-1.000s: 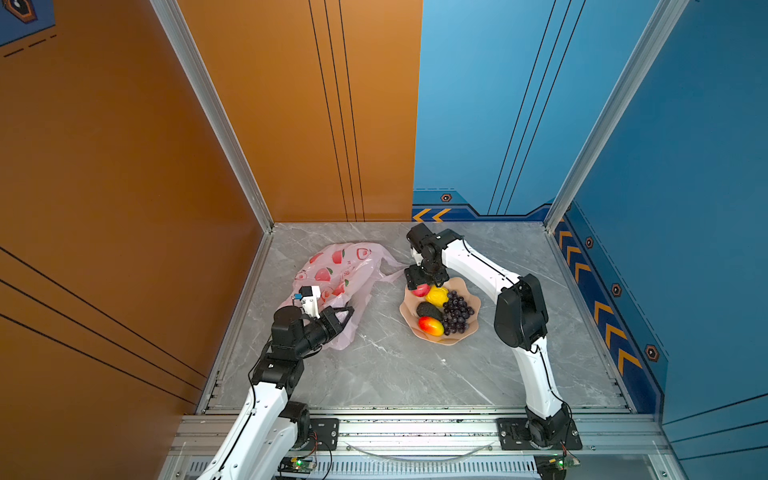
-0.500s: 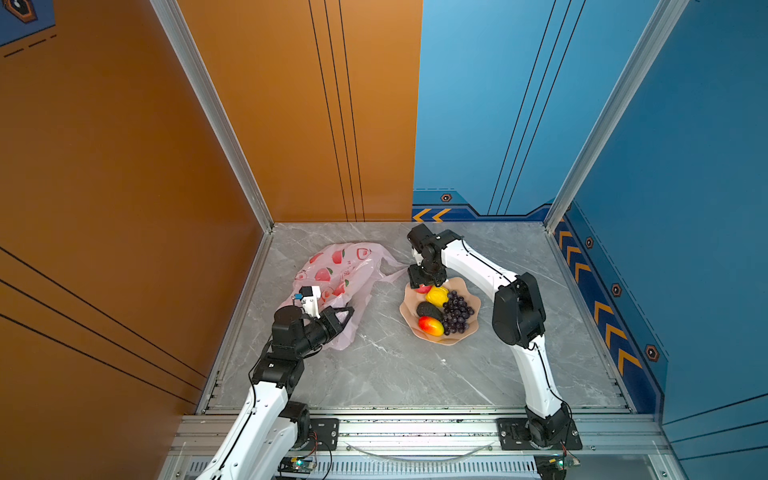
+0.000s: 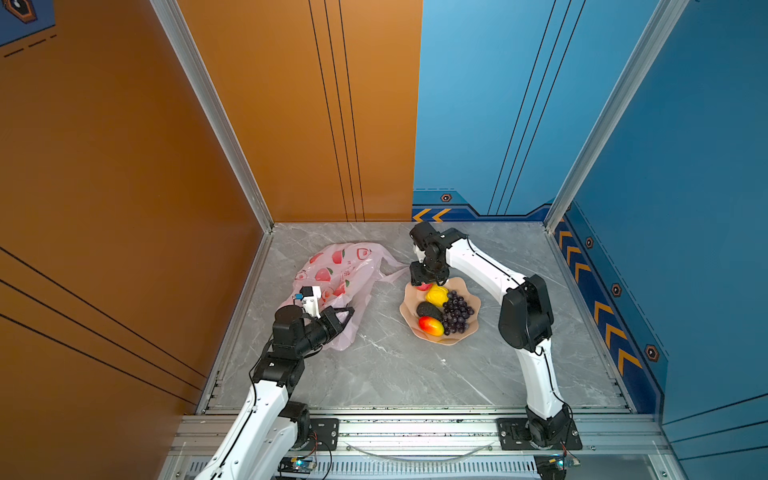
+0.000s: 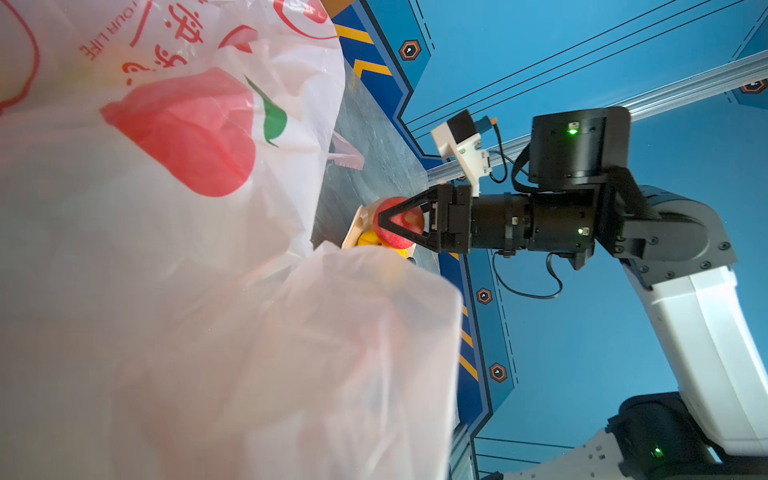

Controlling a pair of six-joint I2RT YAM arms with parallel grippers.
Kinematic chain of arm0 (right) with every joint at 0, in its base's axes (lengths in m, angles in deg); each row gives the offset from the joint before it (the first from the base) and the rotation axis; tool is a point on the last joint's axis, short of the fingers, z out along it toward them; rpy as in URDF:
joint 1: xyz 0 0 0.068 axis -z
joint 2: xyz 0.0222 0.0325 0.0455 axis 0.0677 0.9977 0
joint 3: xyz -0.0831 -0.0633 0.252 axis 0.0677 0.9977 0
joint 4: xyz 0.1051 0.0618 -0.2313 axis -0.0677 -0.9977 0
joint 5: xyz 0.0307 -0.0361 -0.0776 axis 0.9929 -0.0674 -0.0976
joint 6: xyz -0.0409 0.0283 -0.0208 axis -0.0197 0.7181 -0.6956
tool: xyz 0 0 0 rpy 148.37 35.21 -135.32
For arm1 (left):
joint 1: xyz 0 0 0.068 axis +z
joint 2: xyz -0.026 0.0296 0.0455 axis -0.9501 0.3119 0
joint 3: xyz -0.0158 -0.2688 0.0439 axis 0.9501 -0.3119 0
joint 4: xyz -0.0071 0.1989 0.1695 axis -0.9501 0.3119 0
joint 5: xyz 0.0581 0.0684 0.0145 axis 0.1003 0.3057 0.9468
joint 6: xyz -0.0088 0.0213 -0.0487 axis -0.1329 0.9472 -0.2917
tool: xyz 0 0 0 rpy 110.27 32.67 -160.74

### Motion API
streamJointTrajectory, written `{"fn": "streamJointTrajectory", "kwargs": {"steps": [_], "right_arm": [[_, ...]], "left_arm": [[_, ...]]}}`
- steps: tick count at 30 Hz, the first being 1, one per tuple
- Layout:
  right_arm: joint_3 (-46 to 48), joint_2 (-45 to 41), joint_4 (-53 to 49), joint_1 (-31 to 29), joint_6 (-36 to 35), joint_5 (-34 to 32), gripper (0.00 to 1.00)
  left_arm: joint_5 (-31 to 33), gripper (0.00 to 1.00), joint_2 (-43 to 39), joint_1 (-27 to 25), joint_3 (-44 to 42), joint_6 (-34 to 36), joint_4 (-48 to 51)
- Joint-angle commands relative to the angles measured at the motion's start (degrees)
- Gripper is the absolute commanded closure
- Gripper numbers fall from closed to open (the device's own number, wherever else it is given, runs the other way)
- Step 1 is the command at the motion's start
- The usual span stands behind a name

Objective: Place the fruits into the plastic bag
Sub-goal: 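Lower the right gripper and close it on the red apple, then lift the red apple and carry it toward the bag mouth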

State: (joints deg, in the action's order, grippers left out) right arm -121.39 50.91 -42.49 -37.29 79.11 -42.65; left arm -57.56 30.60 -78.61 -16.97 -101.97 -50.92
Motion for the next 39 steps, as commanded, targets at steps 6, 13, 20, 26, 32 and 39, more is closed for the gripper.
{"fn": "streamJointTrajectory", "kwargs": {"steps": [6,13,20,26,32,39], "right_arm": [[6.8,-12.1,3.0,1.0,1.8,1.6,0.42],[19.0,-23.6,9.6,1.7,6.0,8.4,0.42],[29.9,-33.6,18.2,2.3,12.4,14.6,0.42],[36.0,-38.4,28.4,2.3,20.1,22.5,0.42],[39.2,-38.8,40.4,0.7,28.2,29.1,0.42],[37.4,-34.6,43.9,-2.8,30.2,30.3,0.42]], "left_arm": [[-0.8,1.00,-0.7,0.2,0.7,-0.6,-2.2],[-0.7,1.00,-1.5,0.0,0.5,-0.8,-1.6],[-0.2,1.00,-1.5,-0.1,0.4,-0.6,-1.7],[-0.7,1.00,-0.6,-0.1,1.0,-0.5,-2.5],[-1.0,1.00,-0.2,-0.1,1.6,-0.5,-3.1],[-1.2,1.00,-0.5,-0.1,2.3,-0.8,-2.9]]}}
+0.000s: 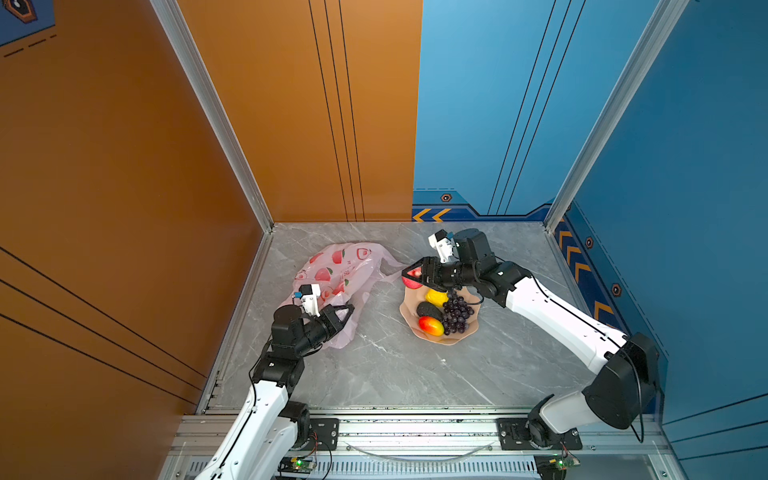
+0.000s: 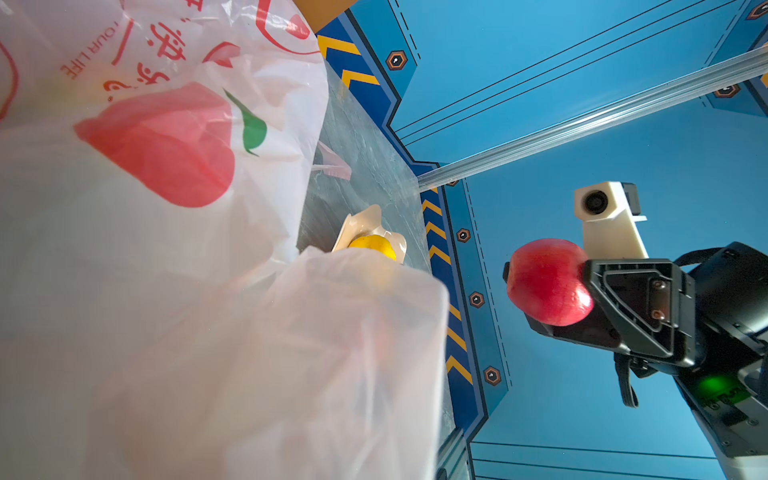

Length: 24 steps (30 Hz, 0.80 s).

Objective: Place the fruits into the plastic bag
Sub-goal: 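Lift the red apple and carry it toward the bag mouth, then push the red apple into the bag and open the right gripper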

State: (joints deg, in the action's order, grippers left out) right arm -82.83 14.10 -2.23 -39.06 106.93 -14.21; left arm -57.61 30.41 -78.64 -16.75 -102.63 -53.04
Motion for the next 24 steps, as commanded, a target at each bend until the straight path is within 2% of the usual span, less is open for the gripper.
{"fn": "streamJointTrajectory", "kwargs": {"steps": [1,13,24], "right_arm": [[-1.6,3.0,4.1,-1.6,2.4,2.1,0.42],[-11.3,19.0,7.2,-8.4,3.7,5.4,0.43],[-21.6,33.6,7.5,-10.8,5.2,8.4,0.44]], "left_arm": [[-1.2,1.00,-0.4,0.0,2.1,-0.1,-0.7],[-0.7,1.00,-0.3,0.1,4.0,0.1,0.0],[-0.6,1.00,-0.5,0.0,6.0,0.6,1.5]]}}
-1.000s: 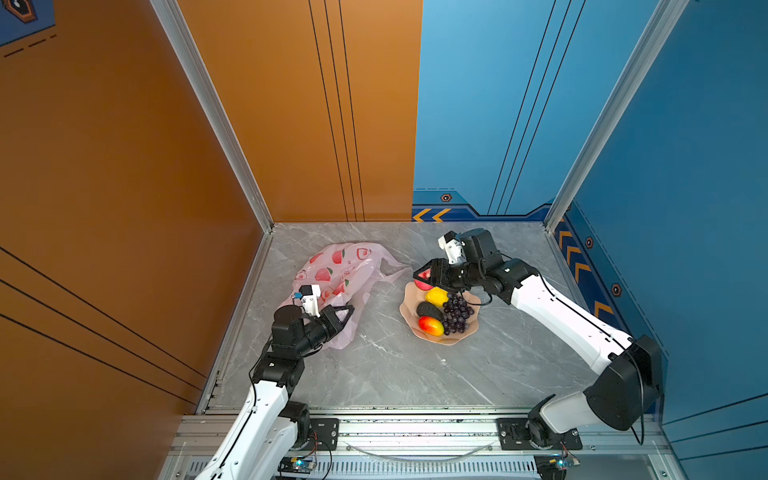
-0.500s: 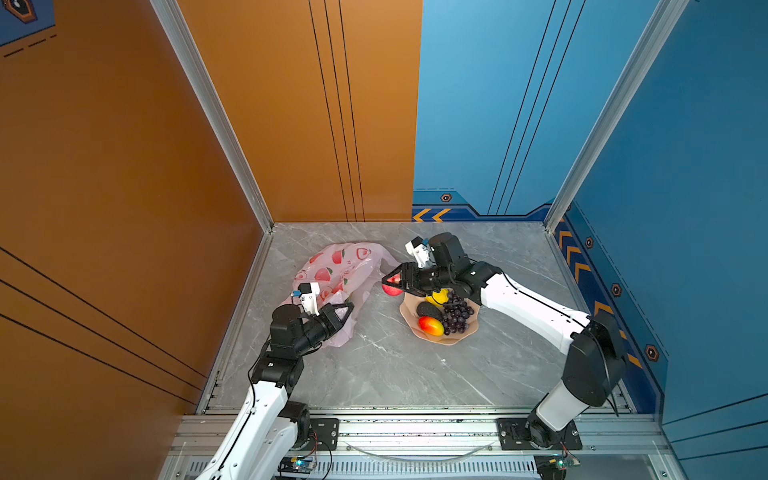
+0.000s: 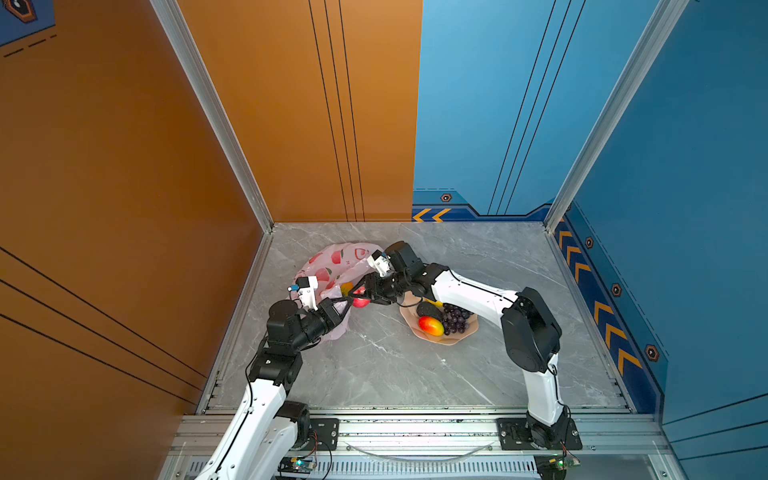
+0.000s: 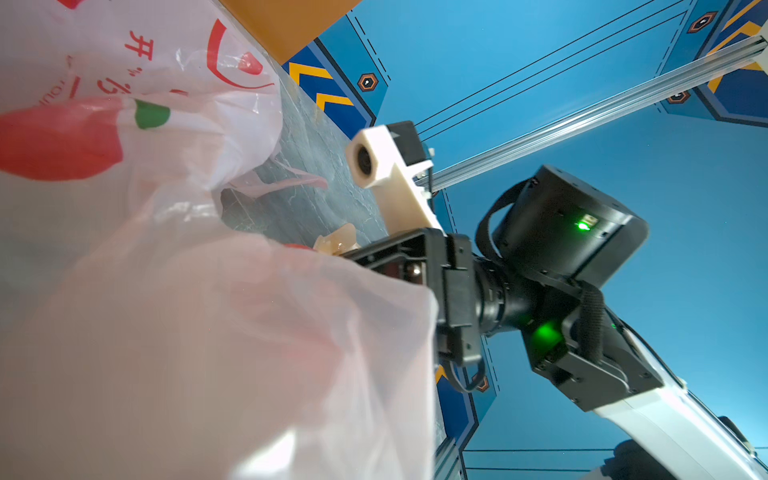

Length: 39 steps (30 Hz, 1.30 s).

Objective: Place the fruits into the plastic bag
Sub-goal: 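Push the red apple into the bag and open the right gripper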

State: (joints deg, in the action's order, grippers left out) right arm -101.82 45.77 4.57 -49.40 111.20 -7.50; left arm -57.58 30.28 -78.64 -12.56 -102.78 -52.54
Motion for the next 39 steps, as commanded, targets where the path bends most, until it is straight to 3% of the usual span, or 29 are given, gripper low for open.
{"fn": "streamJointTrajectory", "kwargs": {"steps": [1,10,23,32,33,39], "right_arm": [[-3.0,2.6,0.8,-0.6,1.0,1.7,0.44],[-12.2,10.7,0.6,-0.2,6.0,0.7,0.44],[-22.8,21.7,5.0,0.6,15.0,-12.1,0.39],[-30.5,26.5,6.0,0.5,15.6,-10.0,0.12],[-30.7,26.5,6.3,0.4,15.6,-9.6,0.02],[-28.8,23.9,6.8,0.7,13.7,-8.7,0.00]], "left_arm": [[-0.6,1.00,-0.5,0.0,1.9,0.7,1.0],[-0.7,1.00,0.9,-2.5,2.1,1.5,1.0],[3.9,1.00,3.4,-8.7,0.8,0.6,-2.7],[4.3,1.00,4.2,-8.9,0.0,0.3,-4.3],[4.3,1.00,4.3,-8.9,0.0,0.4,-4.4],[3.3,1.00,5.0,-7.7,0.1,0.4,-4.8]]}}
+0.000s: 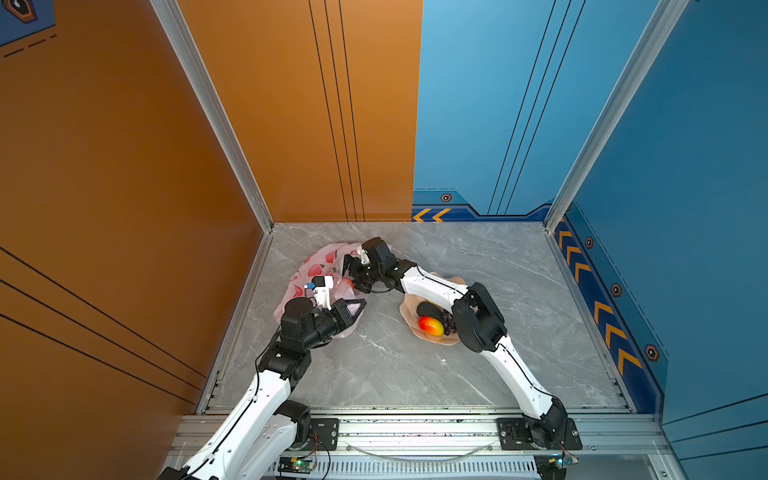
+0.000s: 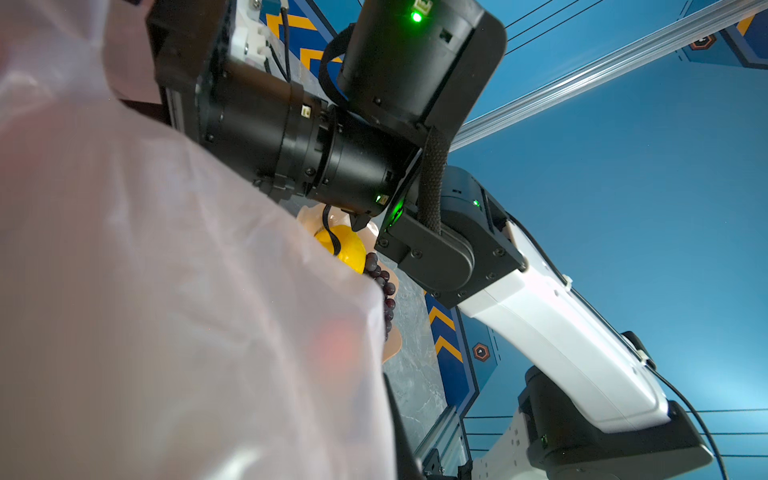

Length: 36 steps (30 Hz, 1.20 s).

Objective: Place the fruits into the plastic bag
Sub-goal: 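Push the red apple into the bag and open the right gripper, then withdraw the right gripper from the bag toward the bowl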

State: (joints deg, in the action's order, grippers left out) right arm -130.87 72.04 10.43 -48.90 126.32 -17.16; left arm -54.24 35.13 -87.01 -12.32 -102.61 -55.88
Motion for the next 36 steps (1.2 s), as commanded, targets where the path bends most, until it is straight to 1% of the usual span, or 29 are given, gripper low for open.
{"fn": "streamJointTrajectory", "kwargs": {"steps": [1,7,12,19,20,22,23,31,33,36], "right_arm": [[1.1,-3.2,1.0,0.3,-1.7,1.0,0.00],[8.3,-9.1,3.5,1.9,-2.4,1.9,0.00],[14.2,-14.0,5.0,3.5,-3.0,4.2,0.00],[20.0,-21.0,2.0,4.4,-6.8,4.4,0.00],[22.5,-22.1,1.6,4.4,-7.5,4.1,0.00],[24.6,-24.1,1.2,4.4,-8.3,3.9,0.00],[25.4,-24.9,1.1,5.7,-8.4,3.9,0.00],[27.2,-30.1,-2.1,7.0,-10.7,3.6,0.00],[27.2,-31.3,-4.9,7.4,-11.9,2.7,0.00],[27.0,-33.9,-10.8,8.0,-16.0,-0.2,0.00]], "left_arm": [[-0.2,1.00,0.3,0.9,-0.1,0.3,-1.6],[-1.2,1.00,0.5,2.3,0.0,0.3,-1.8],[-1.6,1.00,0.1,3.2,-0.2,0.3,-1.4],[-2.4,1.00,-0.5,4.6,-0.3,0.3,-1.0],[-2.6,1.00,-0.6,4.8,-0.2,0.3,-1.0],[-2.9,1.00,-0.7,5.3,-0.3,0.3,-0.8],[-3.0,1.00,-0.7,5.5,-0.3,0.3,-0.8],[-4.3,1.00,-0.6,7.5,-0.1,0.1,-0.8],[-4.5,1.00,-0.8,7.9,0.0,0.1,-0.5],[-4.8,1.00,-1.2,8.3,0.0,0.1,-0.2]]}}
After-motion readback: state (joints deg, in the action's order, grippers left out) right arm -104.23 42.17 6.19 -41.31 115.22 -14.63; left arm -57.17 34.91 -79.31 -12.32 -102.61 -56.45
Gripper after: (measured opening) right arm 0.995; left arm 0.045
